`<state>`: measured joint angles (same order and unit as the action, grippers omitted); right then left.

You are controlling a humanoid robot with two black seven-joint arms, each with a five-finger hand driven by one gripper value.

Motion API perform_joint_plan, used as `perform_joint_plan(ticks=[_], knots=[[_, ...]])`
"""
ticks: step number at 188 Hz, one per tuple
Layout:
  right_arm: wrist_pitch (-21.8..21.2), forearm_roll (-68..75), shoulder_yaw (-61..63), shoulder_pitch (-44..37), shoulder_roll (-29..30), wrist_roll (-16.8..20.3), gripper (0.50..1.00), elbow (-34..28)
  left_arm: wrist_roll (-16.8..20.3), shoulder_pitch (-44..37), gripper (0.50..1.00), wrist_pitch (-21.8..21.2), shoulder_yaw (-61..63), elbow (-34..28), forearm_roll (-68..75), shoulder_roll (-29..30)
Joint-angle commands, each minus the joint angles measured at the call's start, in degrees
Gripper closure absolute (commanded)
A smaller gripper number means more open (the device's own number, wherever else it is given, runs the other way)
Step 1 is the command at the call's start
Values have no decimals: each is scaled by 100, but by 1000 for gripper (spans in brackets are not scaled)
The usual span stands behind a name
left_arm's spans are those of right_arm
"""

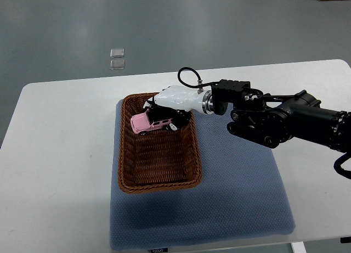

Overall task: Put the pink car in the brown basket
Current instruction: 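Open the right hand and raise it away from the basket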

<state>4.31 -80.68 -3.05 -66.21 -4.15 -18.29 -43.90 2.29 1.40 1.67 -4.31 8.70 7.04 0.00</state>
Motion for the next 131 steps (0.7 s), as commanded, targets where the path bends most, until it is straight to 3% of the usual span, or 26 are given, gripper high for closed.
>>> perform_joint_plan(ticks=[1,16,44,70,131], knots=[[0,0,6,-6,-16,-8,615,4,0,-8,500,0,0,1,0,0],[9,9,23,-6,-42,-8,591,30,0,-8,500,0,0,1,0,0],[18,114,164,-32,-148,-8,589,39,0,-8,500,0,9,1,0,0],[53,475,1043,-23,-438,1,591,57,0,-8,500,0,9,1,-9,0],[9,3067,2177,539,-1290,132,591,364,0,-8,500,0,9,1,0,0]])
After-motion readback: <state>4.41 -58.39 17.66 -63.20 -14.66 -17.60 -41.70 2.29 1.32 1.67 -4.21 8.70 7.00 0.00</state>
